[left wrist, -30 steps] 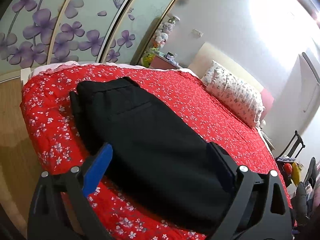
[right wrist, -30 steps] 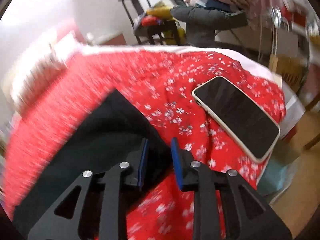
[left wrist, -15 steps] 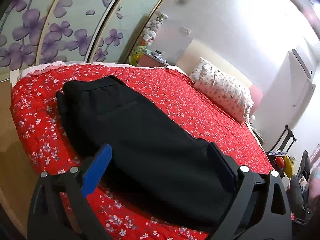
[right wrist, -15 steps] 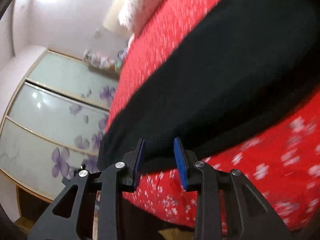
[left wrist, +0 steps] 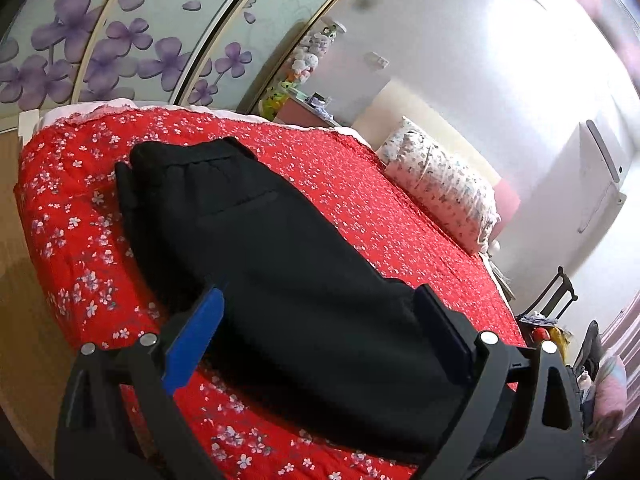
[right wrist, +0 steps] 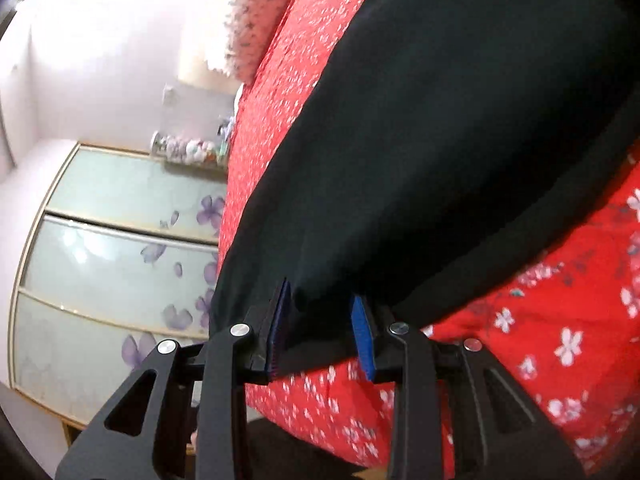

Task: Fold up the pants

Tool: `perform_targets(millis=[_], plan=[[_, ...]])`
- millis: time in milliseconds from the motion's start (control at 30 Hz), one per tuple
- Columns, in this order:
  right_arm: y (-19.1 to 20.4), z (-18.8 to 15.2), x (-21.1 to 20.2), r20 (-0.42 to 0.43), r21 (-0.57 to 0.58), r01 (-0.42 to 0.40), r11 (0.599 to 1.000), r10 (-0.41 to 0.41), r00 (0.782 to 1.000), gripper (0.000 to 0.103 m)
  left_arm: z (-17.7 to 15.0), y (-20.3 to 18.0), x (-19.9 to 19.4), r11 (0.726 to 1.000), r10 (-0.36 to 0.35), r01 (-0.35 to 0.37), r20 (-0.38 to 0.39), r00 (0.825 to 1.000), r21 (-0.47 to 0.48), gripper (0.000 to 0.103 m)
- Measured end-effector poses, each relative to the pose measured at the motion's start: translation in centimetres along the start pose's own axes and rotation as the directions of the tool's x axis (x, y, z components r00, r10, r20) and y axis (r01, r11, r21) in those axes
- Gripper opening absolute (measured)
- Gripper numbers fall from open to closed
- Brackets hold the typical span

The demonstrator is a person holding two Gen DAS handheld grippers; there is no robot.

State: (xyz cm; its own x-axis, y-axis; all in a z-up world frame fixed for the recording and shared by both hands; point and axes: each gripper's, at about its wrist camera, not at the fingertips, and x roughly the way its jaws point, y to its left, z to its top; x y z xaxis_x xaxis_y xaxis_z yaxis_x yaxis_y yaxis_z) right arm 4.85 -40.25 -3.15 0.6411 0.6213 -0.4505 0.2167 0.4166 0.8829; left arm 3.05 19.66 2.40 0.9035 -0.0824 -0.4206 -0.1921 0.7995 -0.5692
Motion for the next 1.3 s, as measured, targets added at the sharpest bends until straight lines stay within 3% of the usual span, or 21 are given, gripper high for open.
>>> perform_targets(millis=[33,67,200,367,500,667,733,933,1067,1167,1233,1300], plan=[[0.3,-0.1,0.0,0.019,-0.012,-0.001,1.000,0.001,1.000,0.026,0.0,0.0,0.0,1.000,-0.001,0.001,0.000,1.000,-0.001,0.096],[0.4,-0.3,-0.1,0.033,-0.019,-0.009,1.000,0.010,0.999,0.011,0.0,0.1,-0.1,1.000,-0.001,0.001,0.000,1.000,-0.003,0.096],[1.1,-0.7,-1.8,0.081,-0.050,-0.108,0.993,0.112,0.990,0.004,0.1,0.8,-0.6,1.000,-0.005,0.005,0.004,1.000,-0.027,0.096],[-0.4,-2.2,-3.4,0.080,-0.028,-0.156,0.987,0.158,0.984,0.003,0.3,1.7,-0.8,0.997,-0.033,0.032,-0.013,0.999,-0.076,0.096],[-2.2,-1.9,-2.8,0.074,0.021,-0.049,0.999,0.047,0.996,0.003,0.2,1.5,-0.4,0.995,-0.065,0.062,-0.048,0.997,-0.073,0.094],[-1.6,-1.6,-2.4,0.080,-0.009,-0.027,1.000,0.028,0.996,0.003,-0.2,1.2,0.2,0.991,-0.115,0.105,-0.125,0.986,-0.078,0.087],[-1.6,-1.5,-2.2,0.079,-0.008,-0.028,1.000,0.028,0.996,0.003,-0.4,1.8,0.7,0.988,-0.119,0.101,-0.169,0.978,-0.116,0.078],[-1.9,-1.7,-2.3,0.072,-0.007,-0.022,1.000,0.022,0.997,0.003,-0.4,5.1,1.6,0.941,-0.200,0.125,-0.220,0.955,-0.313,0.079],[-1.7,-1.4,-1.9,0.072,-0.011,-0.015,1.000,0.016,0.997,0.003,0.0,5.8,3.0,0.934,-0.186,0.095,-0.241,0.953,-0.344,0.078],[-1.7,-1.3,-1.8,0.072,-0.015,-0.011,1.000,0.012,0.997,0.003,0.5,5.6,4.0,0.942,-0.149,0.066,-0.233,0.961,-0.330,0.062],[-1.5,-1.4,-1.7,0.077,-0.021,-0.006,1.000,0.007,0.997,0.003,0.6,5.6,4.5,0.948,-0.116,0.035,-0.241,0.963,-0.316,0.024],[-1.2,-1.6,-1.7,0.088,-0.036,-0.002,0.999,0.005,0.996,0.003,0.7,5.5,4.1,0.957,-0.085,0.016,-0.225,0.971,-0.290,0.007]])
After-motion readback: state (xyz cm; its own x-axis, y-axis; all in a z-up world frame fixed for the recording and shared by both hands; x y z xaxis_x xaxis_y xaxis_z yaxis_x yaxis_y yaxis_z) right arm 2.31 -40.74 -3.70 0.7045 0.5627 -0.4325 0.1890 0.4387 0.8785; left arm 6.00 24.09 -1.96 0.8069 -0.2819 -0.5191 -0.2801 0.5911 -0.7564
